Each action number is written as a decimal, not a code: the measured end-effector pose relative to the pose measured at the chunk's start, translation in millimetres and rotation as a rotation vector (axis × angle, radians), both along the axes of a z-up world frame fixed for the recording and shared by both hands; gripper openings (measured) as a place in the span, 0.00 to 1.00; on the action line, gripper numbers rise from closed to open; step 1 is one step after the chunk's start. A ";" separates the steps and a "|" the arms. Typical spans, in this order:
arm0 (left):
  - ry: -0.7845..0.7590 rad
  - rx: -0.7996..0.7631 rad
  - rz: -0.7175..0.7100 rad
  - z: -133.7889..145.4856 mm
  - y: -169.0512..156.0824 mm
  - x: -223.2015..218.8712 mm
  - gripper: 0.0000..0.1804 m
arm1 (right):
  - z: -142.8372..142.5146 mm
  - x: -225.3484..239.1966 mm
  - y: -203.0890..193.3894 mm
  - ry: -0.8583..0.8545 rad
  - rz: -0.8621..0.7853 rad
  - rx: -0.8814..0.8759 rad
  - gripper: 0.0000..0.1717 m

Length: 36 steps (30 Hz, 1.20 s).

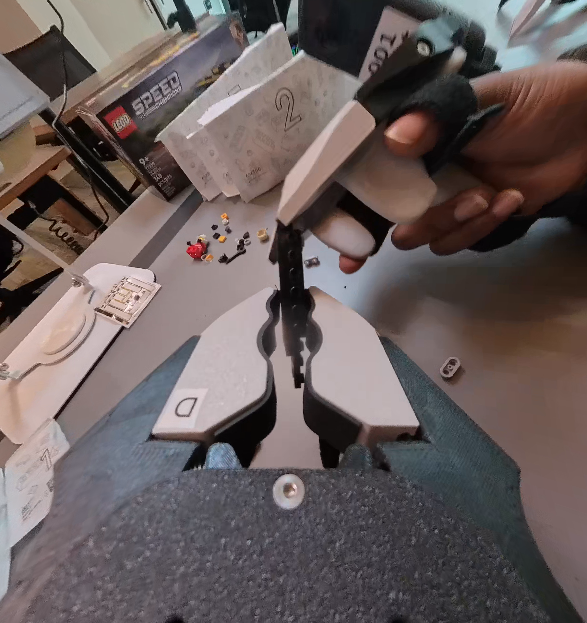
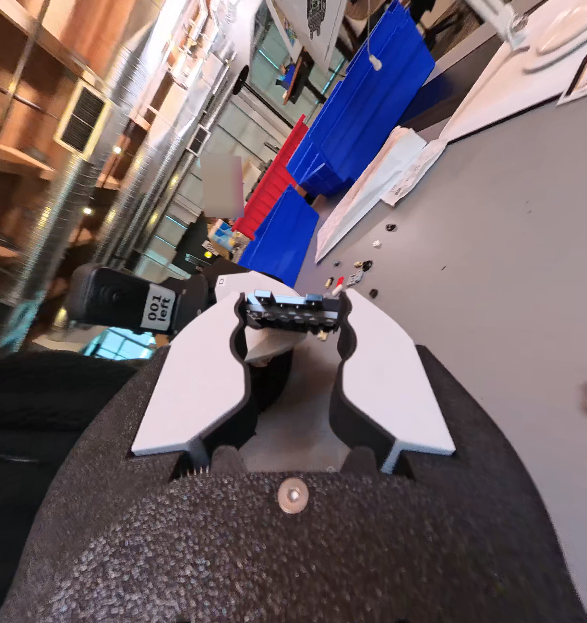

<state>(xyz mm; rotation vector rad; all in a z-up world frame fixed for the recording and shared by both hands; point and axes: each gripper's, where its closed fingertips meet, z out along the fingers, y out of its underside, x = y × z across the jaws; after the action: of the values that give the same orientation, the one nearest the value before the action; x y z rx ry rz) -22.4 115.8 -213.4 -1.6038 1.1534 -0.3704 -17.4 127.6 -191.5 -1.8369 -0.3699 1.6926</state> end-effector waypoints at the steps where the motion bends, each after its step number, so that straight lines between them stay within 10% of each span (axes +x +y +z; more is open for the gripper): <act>1: -0.023 -0.010 -0.004 2.9 0.4 -1.8 0.06 | -0.2 -0.5 -1.2 0.016 0.013 -0.017 0.30; 7: -0.160 -0.240 -0.081 4.4 -2.3 -7.6 0.04 | 1.4 -0.6 -2.6 0.017 0.038 0.043 0.28; 14: -0.264 -0.591 -0.276 -3.9 -21.6 -11.0 0.04 | -9.1 -3.9 -14.9 -0.374 0.074 0.578 0.32; 17: -0.261 -0.665 -0.309 -9.0 -28.7 -8.2 0.04 | -17.2 -10.4 -28.7 -0.423 0.149 0.660 0.14; 36: -0.541 -0.818 -0.410 20.9 -33.5 -1.6 0.05 | 23.7 -9.9 -28.7 0.174 0.174 0.100 0.08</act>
<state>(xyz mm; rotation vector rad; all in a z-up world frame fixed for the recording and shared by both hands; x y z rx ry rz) -24.1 82.3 -192.5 -1.7436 0.9331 -1.6021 -27.3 98.9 -167.8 -1.6104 -0.5437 1.8989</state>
